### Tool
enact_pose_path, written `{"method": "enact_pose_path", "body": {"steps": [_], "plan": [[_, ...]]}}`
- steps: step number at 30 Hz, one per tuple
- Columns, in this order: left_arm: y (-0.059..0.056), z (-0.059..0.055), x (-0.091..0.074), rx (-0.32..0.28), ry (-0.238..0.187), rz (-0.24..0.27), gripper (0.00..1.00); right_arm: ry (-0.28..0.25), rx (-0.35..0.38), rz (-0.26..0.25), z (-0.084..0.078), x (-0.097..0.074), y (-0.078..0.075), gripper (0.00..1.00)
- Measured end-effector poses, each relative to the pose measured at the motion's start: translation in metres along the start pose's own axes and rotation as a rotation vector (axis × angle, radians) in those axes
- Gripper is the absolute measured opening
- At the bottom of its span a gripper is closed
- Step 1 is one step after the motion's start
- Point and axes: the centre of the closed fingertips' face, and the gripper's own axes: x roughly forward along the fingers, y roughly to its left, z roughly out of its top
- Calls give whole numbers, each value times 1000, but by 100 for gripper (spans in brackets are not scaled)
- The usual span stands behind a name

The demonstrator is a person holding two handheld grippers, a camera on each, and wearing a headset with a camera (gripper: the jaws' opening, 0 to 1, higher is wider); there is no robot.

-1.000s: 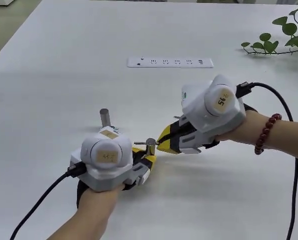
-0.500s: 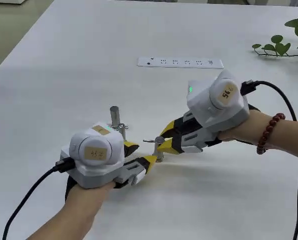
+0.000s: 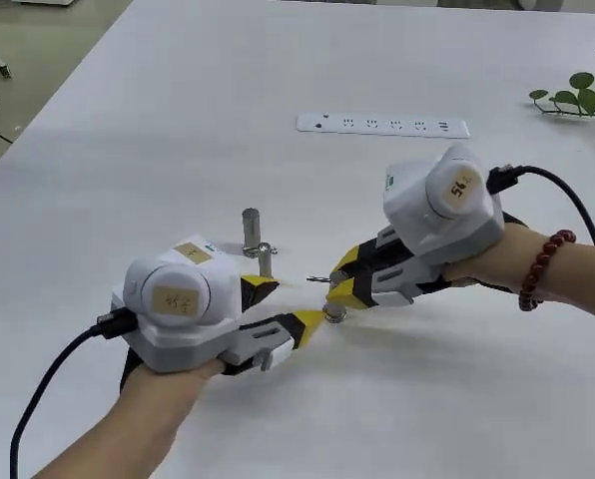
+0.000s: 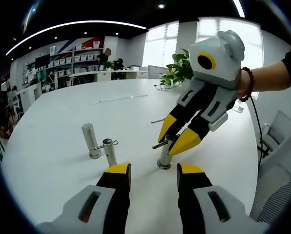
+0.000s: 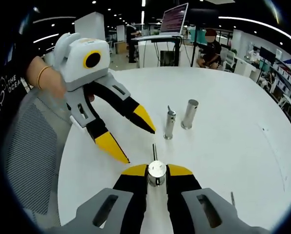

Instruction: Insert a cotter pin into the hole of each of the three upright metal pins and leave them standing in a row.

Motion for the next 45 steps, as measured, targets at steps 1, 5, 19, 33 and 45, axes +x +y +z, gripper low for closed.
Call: {"method": "enact_pose_path", "body": {"steps": [1, 5, 19, 33, 45], "plan": [[-1, 0, -1, -2, -1, -2, 36, -2, 2, 1, 0, 0, 0, 9], [-2, 2, -6, -5, -5, -9, 39, -8, 27, 8, 1, -1, 1, 9], [3, 14, -31, -9, -46, 5, 54, 6, 0, 18, -1, -1, -2, 8], [1, 21, -48, 43, -73, 14, 71, 19, -25, 22, 6, -3, -13, 8], [4, 19, -49, 44, -71, 18, 76, 24, -33, 16, 10, 1, -27, 8]]}}
